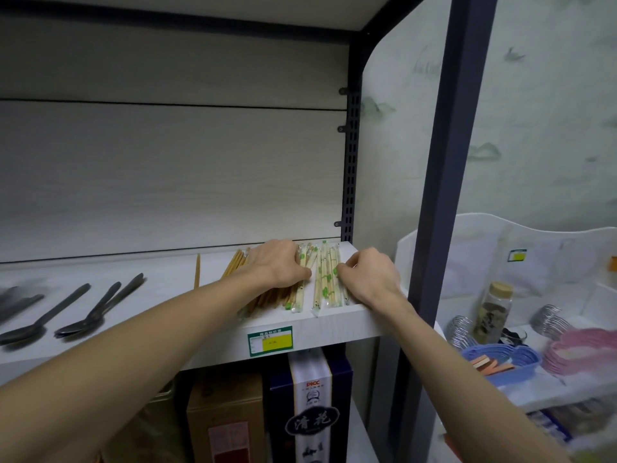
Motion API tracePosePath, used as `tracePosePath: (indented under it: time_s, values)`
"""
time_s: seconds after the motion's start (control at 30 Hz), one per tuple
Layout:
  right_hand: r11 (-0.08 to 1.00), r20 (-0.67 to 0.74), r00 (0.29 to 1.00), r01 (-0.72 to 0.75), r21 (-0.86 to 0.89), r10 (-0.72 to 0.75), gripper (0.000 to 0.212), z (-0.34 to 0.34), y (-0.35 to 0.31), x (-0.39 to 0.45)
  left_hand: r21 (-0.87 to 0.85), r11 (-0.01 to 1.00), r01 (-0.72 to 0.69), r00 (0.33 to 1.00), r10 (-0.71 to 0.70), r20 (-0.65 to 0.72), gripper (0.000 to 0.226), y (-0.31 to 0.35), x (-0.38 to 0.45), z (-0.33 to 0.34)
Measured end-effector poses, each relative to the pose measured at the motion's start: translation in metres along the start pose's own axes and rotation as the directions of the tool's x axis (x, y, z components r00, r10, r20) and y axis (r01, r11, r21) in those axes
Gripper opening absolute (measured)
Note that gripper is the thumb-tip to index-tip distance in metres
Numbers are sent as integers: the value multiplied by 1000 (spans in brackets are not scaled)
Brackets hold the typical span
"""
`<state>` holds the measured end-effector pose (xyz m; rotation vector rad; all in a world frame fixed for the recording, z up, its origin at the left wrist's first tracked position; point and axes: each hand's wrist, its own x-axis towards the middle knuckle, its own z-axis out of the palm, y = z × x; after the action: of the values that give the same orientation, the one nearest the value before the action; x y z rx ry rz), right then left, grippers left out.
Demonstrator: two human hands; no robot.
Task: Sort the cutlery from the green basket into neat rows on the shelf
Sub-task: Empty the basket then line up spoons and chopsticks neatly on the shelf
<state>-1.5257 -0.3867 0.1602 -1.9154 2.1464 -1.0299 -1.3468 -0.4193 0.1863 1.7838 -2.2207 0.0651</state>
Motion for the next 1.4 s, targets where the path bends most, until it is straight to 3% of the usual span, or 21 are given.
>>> tracePosePath:
  time_s: [0.27,0.4,0.53,0.7,0.93,1.07,1.2,1.4]
  values:
    - [1000,39,999,7,28,-8,33,-1,0,-1,190,982,2,998,10,-63,39,11,-4,-13]
    - [999,63,998,6,49,-10,32,0,3,1,-29,998,62,996,-64,-57,46,15,-3,-17]
    - [998,90,996,15,67,-21,30,1,5,2,-277,954,114,993,-98,70,39,18,2,-11]
    - [994,111,991,62,86,-71,27,-1,4,3,-143,989,29,998,-35,-42,33,19,0,0]
    - [985,180,968,171,37,-175,30,-1,3,2,133,969,-206,954,230,-194,26,13,-6,19]
    - [979,219,955,202,20,-201,30,2,2,4,86,977,-194,954,208,-216,24,11,-5,25]
    - [978,239,948,210,19,-208,32,3,3,5,-94,988,-126,957,96,-275,20,17,-5,24]
    - [979,238,949,201,39,-205,32,4,4,7,-20,989,-147,970,141,-200,27,15,-5,22]
